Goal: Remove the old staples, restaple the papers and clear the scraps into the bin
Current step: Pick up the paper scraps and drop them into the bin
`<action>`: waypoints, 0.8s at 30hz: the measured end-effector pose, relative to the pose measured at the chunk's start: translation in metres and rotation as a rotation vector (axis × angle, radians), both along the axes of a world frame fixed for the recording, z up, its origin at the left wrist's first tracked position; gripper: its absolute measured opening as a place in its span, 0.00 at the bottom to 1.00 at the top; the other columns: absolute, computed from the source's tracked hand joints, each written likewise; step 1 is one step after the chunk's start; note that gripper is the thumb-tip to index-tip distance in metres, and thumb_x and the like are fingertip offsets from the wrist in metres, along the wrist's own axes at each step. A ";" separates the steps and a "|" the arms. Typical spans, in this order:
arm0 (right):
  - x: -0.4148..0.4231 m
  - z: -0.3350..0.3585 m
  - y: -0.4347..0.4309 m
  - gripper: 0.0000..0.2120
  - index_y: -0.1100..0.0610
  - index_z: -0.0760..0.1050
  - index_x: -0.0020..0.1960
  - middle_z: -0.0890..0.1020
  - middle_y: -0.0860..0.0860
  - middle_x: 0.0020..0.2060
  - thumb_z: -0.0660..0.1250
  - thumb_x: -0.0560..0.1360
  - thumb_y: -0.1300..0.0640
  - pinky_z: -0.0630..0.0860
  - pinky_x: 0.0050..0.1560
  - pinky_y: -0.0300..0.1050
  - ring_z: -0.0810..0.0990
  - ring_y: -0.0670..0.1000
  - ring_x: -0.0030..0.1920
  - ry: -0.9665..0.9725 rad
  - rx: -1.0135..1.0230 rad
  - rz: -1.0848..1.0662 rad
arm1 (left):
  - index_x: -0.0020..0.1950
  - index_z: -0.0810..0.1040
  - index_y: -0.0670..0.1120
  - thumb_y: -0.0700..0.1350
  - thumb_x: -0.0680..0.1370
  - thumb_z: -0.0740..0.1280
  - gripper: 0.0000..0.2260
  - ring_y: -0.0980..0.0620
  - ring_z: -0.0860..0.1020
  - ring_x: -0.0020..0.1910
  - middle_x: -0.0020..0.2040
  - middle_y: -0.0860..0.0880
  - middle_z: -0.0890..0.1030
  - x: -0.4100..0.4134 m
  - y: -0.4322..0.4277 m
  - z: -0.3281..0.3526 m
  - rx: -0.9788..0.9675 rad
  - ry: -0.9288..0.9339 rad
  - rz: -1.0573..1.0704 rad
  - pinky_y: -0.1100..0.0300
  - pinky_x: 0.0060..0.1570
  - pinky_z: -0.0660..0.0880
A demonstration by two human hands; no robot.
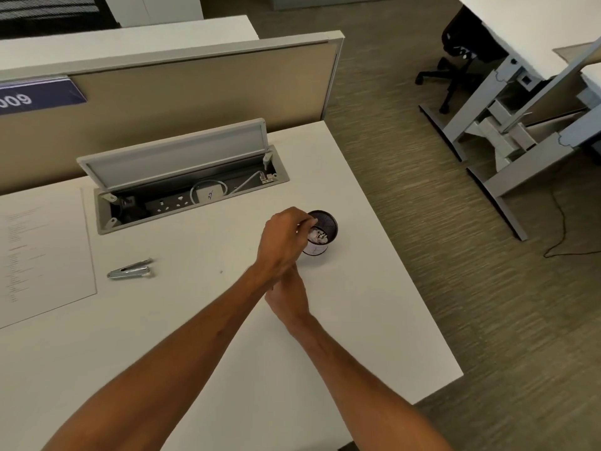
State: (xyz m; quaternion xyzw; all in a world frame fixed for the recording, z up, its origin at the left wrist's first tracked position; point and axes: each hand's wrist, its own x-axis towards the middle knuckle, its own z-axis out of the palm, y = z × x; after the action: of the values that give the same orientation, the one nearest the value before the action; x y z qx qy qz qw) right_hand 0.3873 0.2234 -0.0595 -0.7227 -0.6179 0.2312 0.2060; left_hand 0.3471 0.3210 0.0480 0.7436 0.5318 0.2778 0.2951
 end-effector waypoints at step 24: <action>-0.003 0.018 0.042 0.33 0.60 0.74 0.70 0.74 0.53 0.64 0.65 0.67 0.78 0.82 0.43 0.52 0.75 0.55 0.64 -0.237 0.019 0.352 | 0.74 0.78 0.47 0.39 0.83 0.69 0.19 0.42 0.77 0.69 0.70 0.46 0.77 -0.161 -0.079 -0.089 -0.258 0.168 0.396 0.43 0.58 0.82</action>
State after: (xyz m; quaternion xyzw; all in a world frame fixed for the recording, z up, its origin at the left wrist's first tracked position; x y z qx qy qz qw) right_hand 0.3841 0.2658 -0.0411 -0.6238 -0.7567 0.1711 0.0949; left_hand 0.1856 0.2416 -0.0412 0.6014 0.7209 0.1975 0.2821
